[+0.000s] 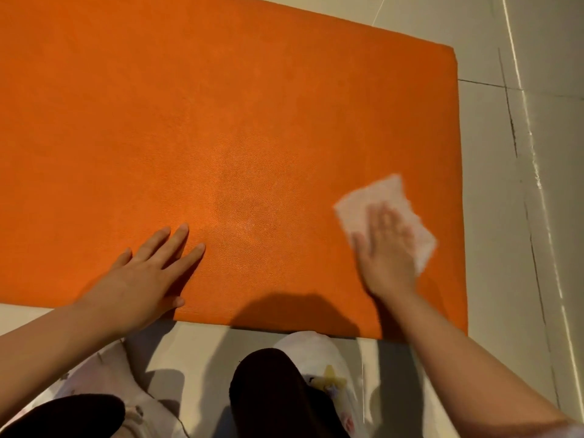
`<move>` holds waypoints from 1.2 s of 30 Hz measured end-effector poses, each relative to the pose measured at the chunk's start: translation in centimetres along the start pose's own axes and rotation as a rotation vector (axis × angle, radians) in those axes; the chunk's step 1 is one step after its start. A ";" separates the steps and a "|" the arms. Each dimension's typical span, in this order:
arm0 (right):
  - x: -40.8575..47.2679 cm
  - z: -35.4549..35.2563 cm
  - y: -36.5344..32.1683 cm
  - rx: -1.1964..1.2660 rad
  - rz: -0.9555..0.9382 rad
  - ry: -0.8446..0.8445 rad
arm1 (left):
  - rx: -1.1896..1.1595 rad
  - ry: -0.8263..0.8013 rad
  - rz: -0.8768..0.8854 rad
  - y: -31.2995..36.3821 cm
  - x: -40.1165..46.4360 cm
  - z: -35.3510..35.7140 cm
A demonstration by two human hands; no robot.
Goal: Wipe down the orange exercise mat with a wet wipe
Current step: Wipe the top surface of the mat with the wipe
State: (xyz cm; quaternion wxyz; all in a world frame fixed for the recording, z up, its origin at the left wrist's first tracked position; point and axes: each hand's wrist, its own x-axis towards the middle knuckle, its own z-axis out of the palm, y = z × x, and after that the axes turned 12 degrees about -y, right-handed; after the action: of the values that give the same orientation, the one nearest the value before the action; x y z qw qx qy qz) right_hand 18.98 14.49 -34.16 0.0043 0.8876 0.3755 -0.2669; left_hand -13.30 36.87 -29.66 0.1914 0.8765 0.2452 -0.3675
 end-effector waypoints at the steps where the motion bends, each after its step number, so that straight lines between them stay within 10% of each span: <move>1: -1.2 -0.6 3.0 0.029 0.101 -0.004 | 0.005 -0.009 -0.008 0.1 0.0 -0.1; 8: -5.0 0.5 4.9 -0.025 0.134 -0.068 | 0.074 -0.133 -0.058 1.1 0.0 -1.5; 16: -4.5 4.0 -10.1 -0.322 -0.840 -0.262 | 0.055 -0.153 -0.119 2.9 -0.5 -1.5; 29: -12.0 0.8 11.8 -0.161 -0.207 -0.263 | 0.089 0.046 -0.019 1.8 -2.2 4.0; 36: -9.0 0.8 3.4 -0.327 -0.552 -0.354 | 0.103 -0.114 -0.071 1.8 -1.9 2.2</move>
State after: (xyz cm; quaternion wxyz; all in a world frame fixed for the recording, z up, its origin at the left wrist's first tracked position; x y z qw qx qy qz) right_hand 15.68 5.89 -31.17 0.1386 0.6804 0.6322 -0.3439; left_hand -14.67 33.72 -29.42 0.1466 0.8535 0.2453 -0.4357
